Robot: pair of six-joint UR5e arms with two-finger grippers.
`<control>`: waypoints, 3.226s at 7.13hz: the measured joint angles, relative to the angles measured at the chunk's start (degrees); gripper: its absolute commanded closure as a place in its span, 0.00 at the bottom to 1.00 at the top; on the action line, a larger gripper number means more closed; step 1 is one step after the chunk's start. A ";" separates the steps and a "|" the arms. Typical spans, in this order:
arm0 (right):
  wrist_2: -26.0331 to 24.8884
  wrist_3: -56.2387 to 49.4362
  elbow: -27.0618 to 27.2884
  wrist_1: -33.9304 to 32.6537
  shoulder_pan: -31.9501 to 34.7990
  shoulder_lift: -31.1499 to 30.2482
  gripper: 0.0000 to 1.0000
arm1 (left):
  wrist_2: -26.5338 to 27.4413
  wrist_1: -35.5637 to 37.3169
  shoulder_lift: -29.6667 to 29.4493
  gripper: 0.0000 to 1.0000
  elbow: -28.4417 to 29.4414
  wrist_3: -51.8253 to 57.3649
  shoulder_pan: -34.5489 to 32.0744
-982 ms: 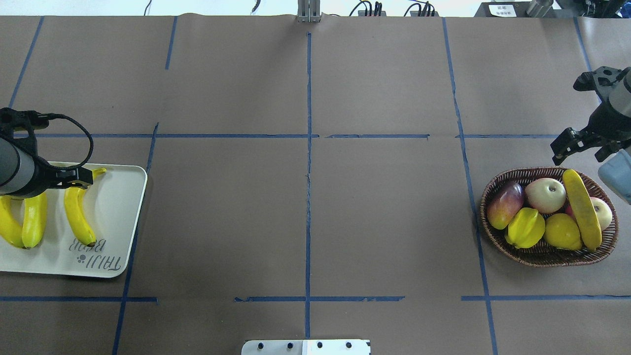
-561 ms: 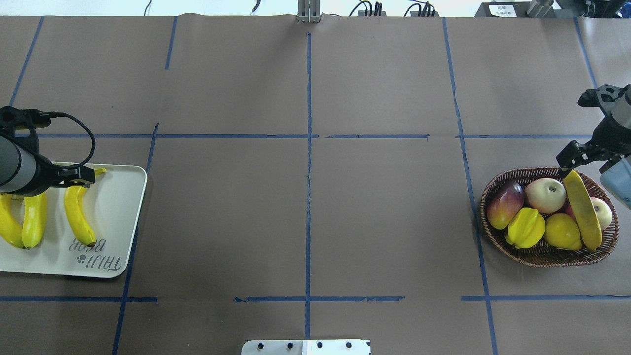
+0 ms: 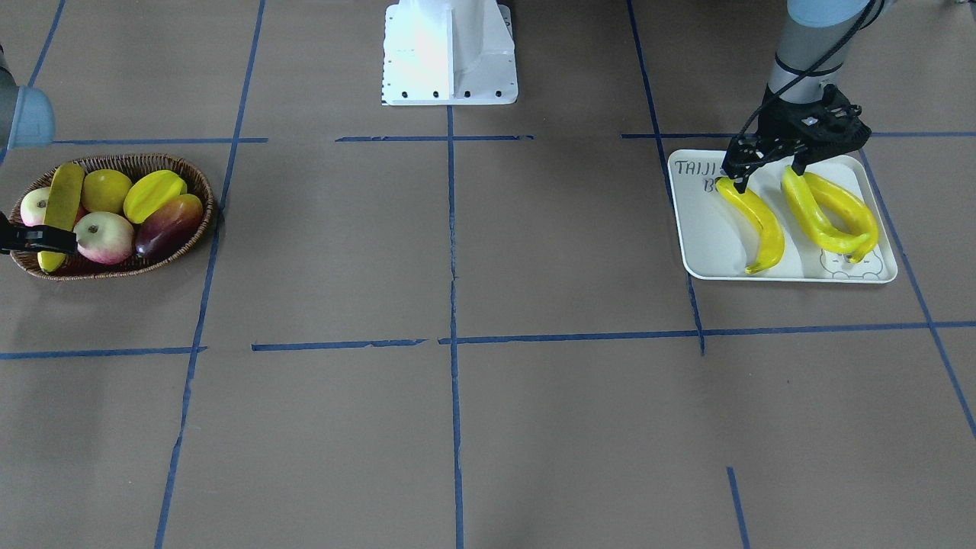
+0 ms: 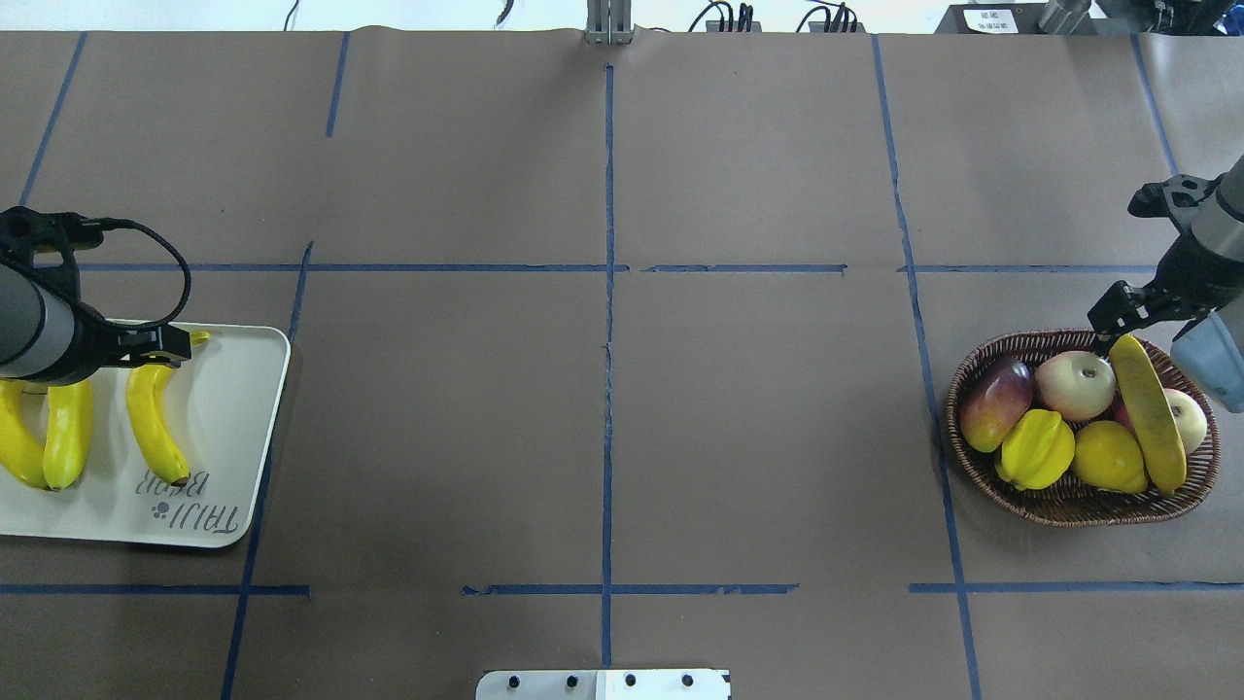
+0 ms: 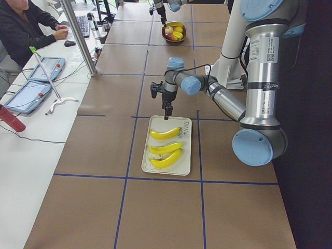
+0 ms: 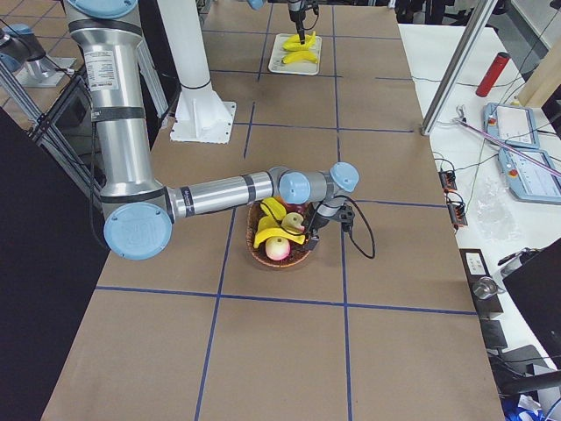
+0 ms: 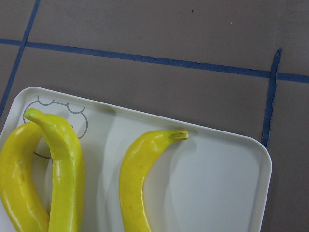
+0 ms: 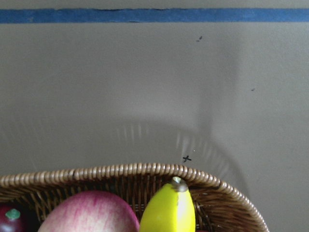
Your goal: Transfer all bananas from basket to plate
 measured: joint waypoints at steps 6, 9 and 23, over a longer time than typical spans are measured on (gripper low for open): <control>-0.09 1.44 -1.93 0.15 -0.49 0.86 1.00 | 0.07 0.00 -0.13 0.00 0.10 -0.06 0.00; 0.23 0.92 -0.03 2.46 -0.07 0.86 1.00 | 0.07 0.00 -0.13 0.00 0.10 -0.09 0.00; -34.35 50.37 24.07 15.36 -11.04 26.95 1.00 | -13.82 -0.41 -25.75 0.00 2.15 -46.33 0.30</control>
